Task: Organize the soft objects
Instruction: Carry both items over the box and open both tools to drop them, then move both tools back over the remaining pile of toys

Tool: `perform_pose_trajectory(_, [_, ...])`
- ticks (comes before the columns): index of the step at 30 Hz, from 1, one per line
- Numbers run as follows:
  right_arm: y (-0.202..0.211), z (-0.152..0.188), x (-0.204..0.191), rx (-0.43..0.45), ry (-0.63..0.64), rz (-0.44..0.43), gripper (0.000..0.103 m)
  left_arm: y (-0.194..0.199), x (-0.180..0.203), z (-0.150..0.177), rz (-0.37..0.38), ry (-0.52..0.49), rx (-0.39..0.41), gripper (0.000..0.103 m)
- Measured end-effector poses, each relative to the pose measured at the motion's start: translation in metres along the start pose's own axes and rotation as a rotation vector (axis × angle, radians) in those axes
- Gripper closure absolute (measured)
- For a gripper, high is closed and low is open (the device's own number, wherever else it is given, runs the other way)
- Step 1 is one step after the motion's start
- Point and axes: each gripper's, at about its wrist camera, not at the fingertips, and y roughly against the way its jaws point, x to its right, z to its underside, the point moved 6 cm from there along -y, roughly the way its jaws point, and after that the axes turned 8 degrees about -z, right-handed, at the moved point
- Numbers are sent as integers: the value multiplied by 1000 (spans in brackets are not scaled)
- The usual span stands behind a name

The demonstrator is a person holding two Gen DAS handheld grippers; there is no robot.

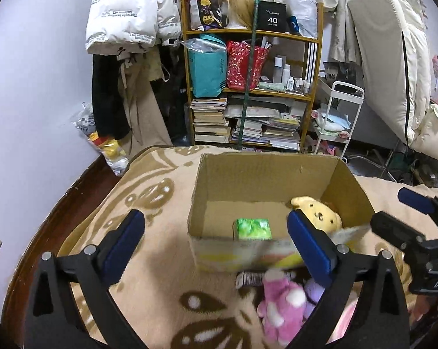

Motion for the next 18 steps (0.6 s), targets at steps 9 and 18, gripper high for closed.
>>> perform_pose_trajectory(9, [41,22,-20,-20,-4,5,0,41,-5,34,-1,15,-41,5])
perform_pose_trajectory(18, [64,48,-32,-75,-19,17,0,66,1,73,-21,-15,-115,5])
